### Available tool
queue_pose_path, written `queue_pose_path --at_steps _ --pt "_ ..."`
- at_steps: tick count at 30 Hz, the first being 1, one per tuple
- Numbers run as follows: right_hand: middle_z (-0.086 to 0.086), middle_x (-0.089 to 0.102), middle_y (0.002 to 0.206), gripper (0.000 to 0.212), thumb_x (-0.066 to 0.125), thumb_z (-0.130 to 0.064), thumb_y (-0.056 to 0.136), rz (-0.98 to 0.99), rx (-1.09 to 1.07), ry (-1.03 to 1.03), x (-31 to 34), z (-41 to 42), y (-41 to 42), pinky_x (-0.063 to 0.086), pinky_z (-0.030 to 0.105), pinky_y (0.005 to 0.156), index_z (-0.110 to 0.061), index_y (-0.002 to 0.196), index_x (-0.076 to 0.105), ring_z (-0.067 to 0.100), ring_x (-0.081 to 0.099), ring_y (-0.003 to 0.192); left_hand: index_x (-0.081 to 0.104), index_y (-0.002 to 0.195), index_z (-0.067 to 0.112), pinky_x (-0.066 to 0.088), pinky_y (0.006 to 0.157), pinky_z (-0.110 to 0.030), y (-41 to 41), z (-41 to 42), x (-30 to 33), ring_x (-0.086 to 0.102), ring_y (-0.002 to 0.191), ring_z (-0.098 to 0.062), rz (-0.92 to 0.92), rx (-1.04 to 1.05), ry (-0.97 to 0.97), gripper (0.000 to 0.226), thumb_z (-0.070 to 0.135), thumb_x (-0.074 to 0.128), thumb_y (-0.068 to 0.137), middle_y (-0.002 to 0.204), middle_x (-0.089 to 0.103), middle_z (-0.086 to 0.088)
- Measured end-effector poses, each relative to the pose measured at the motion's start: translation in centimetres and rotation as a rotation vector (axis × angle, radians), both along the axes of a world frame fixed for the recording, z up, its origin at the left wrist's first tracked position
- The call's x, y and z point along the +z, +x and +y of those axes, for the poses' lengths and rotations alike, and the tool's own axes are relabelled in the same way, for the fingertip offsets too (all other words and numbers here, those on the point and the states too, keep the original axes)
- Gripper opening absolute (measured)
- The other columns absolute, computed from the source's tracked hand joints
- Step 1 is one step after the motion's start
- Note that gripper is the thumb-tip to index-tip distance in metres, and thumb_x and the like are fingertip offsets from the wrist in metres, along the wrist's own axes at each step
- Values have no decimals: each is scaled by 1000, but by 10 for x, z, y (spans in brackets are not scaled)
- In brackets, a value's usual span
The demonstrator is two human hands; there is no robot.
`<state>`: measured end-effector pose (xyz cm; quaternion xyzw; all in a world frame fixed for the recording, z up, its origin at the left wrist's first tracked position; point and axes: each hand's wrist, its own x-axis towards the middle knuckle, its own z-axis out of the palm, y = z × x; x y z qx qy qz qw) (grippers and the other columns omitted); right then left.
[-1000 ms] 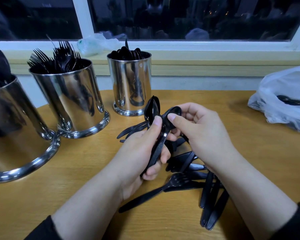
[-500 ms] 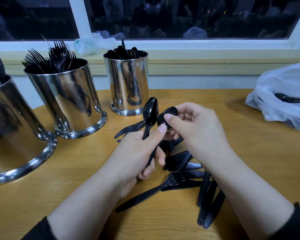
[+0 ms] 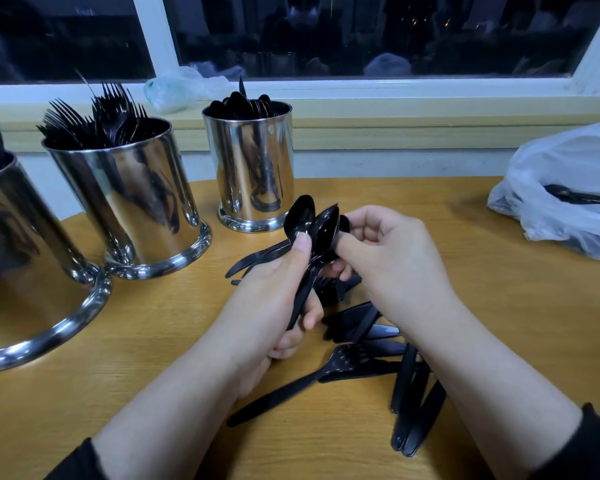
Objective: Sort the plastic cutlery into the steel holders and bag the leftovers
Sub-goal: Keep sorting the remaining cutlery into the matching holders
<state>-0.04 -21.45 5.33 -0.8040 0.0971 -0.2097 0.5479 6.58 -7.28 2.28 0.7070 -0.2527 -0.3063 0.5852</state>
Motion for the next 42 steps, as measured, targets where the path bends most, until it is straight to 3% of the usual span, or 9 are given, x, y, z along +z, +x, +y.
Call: queue_pose_path --at_steps 5,8,12,16,18,24,31,35,42 --pt "-3 67 61 9 70 -10 93 -96 -120 96 -10 -10 -1 53 22 59 -16 87 72 18 67 57 60 100 -4 22 41 -21 -1 -1 1 30 39 -10 55 27 -64 85 78 44 90 60 40 -2" --pt "-1 71 68 13 68 -8 94 -100 -96 150 -8 -8 -1 54 24 64 -15 89 77 13 65 59 65 97 11 16 41 -20 -5 -2 4 25 40 -11 138 47 -115 61 68 43 97 60 40 -1" --pt "16 75 84 19 62 -10 98 -98 -43 257 -6 -5 -2 59 37 77 -13 92 80 22 67 69 63 94 14 16 41 -19 -5 -3 5 24 40 -11 141 80 -141 56 67 44 98 60 39 -1" --pt "16 75 94 28 55 -26 103 -107 9 290 -8 -4 0 58 46 86 -9 99 78 31 71 79 61 92 15 15 41 -20 -3 -2 5 24 40 -11 138 116 -148 54 66 45 97 59 38 0" --pt "14 75 92 25 62 -30 101 -112 17 266 -8 -2 -1 59 45 85 -11 98 78 30 71 79 60 93 14 17 40 -20 -4 -3 5 25 39 -11 124 124 -141 54 66 46 97 58 39 0" --pt "7 78 89 17 62 -10 99 -166 4 294 -7 -5 -4 59 31 77 -10 95 78 23 74 78 66 95 17 20 41 -21 -6 -2 6 27 40 -12 38 115 -160 38 54 58 94 62 42 -3" --pt "0 71 72 12 63 -2 96 -182 -39 363 -9 -5 -1 54 19 65 -4 92 74 14 65 60 61 98 13 21 41 -19 -6 -5 5 27 38 -13 13 101 -158 42 52 48 102 61 44 -2" --pt "13 74 85 12 64 -3 96 -176 -42 336 -10 -6 0 55 23 68 -8 96 75 22 67 66 60 98 13 22 41 -21 -8 -3 7 29 39 -13 2 71 -144 44 52 42 105 63 48 -4" --pt "10 74 82 9 67 -4 94 -150 -82 276 -13 -10 2 54 29 68 -10 93 73 22 69 66 61 105 12 34 38 -24 -8 -4 6 42 38 -17 4 54 -143 45 49 36 108 62 56 -5"
